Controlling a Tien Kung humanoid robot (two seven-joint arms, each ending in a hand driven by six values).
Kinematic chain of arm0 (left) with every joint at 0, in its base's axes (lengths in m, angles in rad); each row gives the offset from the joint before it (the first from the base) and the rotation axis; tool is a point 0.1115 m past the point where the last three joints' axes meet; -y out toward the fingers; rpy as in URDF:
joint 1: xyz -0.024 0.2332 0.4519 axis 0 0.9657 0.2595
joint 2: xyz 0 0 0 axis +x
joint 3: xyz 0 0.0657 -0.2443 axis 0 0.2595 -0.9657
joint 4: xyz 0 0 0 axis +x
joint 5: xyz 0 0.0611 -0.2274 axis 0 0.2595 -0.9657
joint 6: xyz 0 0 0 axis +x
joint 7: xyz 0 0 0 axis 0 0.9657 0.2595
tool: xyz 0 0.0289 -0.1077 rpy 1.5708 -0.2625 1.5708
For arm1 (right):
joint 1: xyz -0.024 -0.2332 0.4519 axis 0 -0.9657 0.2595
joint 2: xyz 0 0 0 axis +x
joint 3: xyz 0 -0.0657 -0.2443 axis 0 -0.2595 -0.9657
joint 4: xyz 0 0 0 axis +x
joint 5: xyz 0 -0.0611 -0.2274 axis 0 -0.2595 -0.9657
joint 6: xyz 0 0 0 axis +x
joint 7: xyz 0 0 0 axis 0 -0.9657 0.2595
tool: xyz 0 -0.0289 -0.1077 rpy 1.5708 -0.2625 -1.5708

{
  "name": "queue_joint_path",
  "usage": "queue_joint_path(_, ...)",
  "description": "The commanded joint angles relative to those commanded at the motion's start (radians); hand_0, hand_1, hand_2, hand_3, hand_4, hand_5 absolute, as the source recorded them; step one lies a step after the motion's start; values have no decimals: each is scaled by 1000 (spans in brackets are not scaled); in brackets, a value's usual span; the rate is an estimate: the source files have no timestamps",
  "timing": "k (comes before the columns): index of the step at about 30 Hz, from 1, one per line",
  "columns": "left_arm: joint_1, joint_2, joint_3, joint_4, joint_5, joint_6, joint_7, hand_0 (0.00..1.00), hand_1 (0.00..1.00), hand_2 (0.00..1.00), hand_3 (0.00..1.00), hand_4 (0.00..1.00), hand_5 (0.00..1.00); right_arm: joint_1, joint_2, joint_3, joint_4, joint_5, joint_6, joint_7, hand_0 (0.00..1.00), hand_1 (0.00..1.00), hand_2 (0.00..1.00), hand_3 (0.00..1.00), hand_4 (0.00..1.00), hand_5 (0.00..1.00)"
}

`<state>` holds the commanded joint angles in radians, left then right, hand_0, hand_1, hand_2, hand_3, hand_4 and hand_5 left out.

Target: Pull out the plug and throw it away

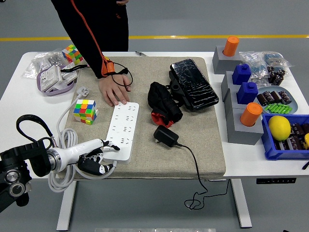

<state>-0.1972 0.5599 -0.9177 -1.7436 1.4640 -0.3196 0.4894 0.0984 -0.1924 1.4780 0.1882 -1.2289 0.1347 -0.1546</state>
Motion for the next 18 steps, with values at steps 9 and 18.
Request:
queue_joint_path(9,-8,-1,14,37,8,1,-4,81,60,151,864,580,190,1,0,5,1,-1,0,0,636,676,683,597,996,470)
queue_joint_path(18,-8,-4,10,55,8,1,-9,82,61,151,860,578,171,-1,3,8,1,-2,0,0,635,676,683,596,996,471)
